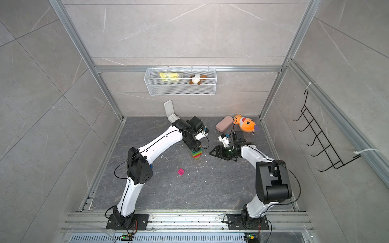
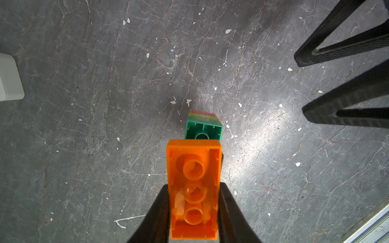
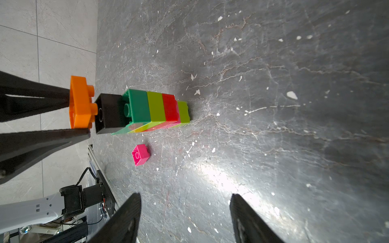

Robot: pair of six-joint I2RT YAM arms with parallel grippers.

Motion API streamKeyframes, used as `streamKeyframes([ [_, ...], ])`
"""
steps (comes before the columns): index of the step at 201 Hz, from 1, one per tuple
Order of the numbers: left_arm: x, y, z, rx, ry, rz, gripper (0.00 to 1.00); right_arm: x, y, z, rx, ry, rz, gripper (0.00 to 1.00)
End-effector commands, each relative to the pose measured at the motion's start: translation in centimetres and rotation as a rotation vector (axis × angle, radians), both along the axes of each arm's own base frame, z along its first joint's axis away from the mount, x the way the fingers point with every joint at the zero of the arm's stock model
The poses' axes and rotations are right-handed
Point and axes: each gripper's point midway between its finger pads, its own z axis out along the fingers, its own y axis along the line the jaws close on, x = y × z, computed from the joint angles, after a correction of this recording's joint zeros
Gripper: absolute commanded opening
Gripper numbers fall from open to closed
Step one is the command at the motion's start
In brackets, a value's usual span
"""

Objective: Assemble a carrot with lego
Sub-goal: Assemble the lego brick with the lego brick.

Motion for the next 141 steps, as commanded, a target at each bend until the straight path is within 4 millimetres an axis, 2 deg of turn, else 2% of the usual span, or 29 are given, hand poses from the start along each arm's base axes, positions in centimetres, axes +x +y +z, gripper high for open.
streamKeyframes([
  [1,0.0,-0.1,-0.2,0.023,-0.007,-0.025,0.14,-0.4,-0.3,-0.6,-0.011,0.01,0.006,0.7],
  [141,0.4,-0.2,-1.6,0.063,-0.01,-0.038,0.14,-0.4,-0.3,-0.9,-0.009,0.012,0.005,0.7],
])
